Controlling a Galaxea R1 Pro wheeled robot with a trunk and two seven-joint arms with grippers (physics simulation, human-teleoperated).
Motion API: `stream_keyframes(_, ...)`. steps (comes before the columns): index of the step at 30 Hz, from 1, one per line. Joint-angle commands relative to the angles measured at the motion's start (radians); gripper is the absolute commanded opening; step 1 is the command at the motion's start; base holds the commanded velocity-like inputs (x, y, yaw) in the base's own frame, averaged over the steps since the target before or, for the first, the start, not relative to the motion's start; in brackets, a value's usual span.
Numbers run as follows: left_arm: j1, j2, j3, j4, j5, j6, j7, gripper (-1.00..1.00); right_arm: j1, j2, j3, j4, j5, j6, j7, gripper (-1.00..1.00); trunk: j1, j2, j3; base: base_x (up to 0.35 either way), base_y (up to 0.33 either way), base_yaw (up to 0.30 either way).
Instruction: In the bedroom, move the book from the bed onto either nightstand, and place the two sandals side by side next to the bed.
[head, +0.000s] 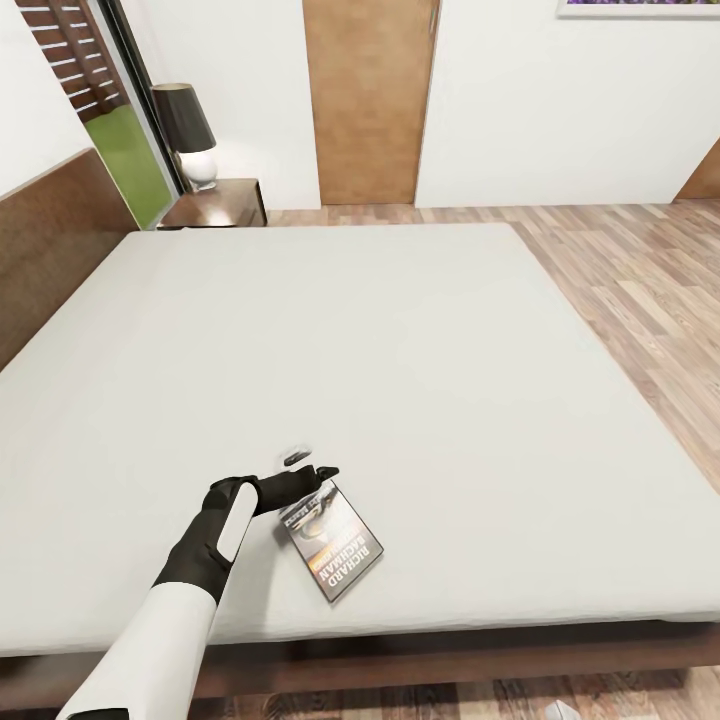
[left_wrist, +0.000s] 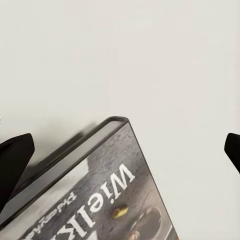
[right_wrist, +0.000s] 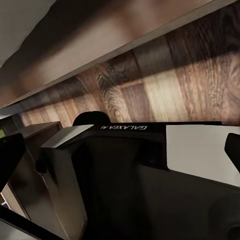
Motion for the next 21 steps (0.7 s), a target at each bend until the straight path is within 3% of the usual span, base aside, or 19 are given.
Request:
stream_keyframes(1,0.0,-0.001,0.004,0.0,-0.006,0.008,-0.002,1.0,0.0,0.0,-0.009,-0.001,0.01,0.007,0.005,1.0,0.0,0.0,-0.001,0.0,0.0,0.0)
stream_keyframes(15,0.0,-0.001,0.004,0.0,0.004,0.008,-0.002,1.0,0.0,0.0,-0.009,-0.001,0.01,0.007,0.005,1.0,0.0,0.0,-0.001,-0.002,0.0,0.0)
stream_keyframes(21,0.0,-0.002,0.004,0.0,0.007,0.008,-0.002,1.0,0.0,0.0,-0.009,-0.001,0.01,0.007,0.005,1.0,0.0,0.0,-0.001,-0.204,0.0,0.0)
